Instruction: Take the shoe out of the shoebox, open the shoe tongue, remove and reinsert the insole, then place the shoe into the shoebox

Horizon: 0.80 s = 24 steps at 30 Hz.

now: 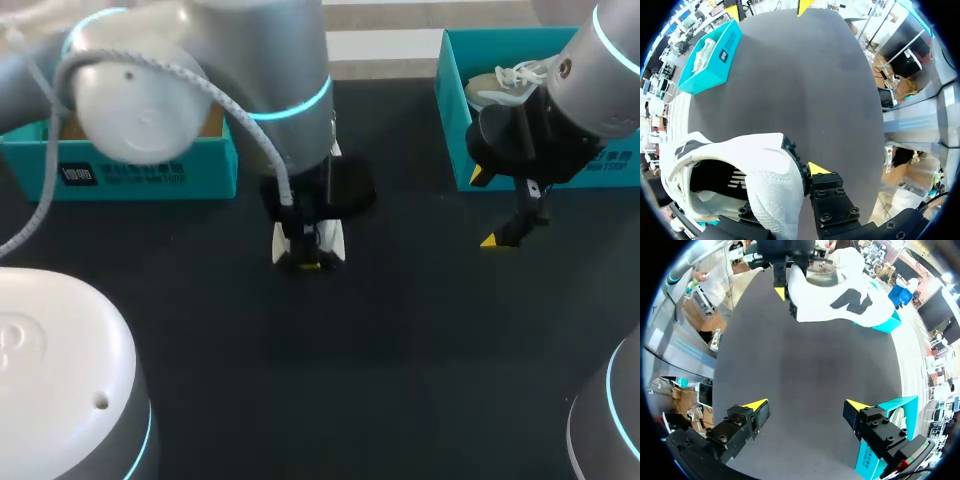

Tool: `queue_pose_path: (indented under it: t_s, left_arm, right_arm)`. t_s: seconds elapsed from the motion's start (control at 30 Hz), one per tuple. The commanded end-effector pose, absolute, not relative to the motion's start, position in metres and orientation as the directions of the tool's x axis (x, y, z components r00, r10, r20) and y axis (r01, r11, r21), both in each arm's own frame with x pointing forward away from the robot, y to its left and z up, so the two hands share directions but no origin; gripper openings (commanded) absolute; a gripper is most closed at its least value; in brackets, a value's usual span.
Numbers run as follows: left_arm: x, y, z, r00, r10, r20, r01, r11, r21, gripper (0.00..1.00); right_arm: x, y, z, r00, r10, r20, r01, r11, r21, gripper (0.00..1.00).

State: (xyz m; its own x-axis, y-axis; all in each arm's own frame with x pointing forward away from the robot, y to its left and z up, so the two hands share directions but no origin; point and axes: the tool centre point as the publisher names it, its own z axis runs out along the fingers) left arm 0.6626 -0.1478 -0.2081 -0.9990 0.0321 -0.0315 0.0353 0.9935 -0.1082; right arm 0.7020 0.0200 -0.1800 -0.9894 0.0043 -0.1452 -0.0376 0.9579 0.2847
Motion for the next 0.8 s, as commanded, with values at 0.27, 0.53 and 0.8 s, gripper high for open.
queue_pose_path:
  t_s: [0.27, 0.53, 0.8]
  left_arm:
    - [0.655, -0.133, -0.167, -0.998, 0.031, -0.048, 0.037, 0.992, -0.118, 0.00]
    - [0.663, -0.113, -0.166, -0.999, 0.036, -0.020, 0.038, 0.992, -0.120, 0.00]
    - [0.696, -0.045, -0.155, -0.997, 0.074, 0.019, 0.070, 0.985, -0.158, 0.00]
  right_arm:
    - [0.704, 0.022, -0.181, -0.990, 0.005, -0.142, -0.036, 0.959, 0.282, 1.00]
    - [0.704, 0.022, -0.181, -0.990, 0.005, -0.142, -0.036, 0.959, 0.282, 1.00]
    - [0.704, 0.022, -0.181, -0.990, 0.005, -0.142, -0.036, 0.959, 0.282, 1.00]
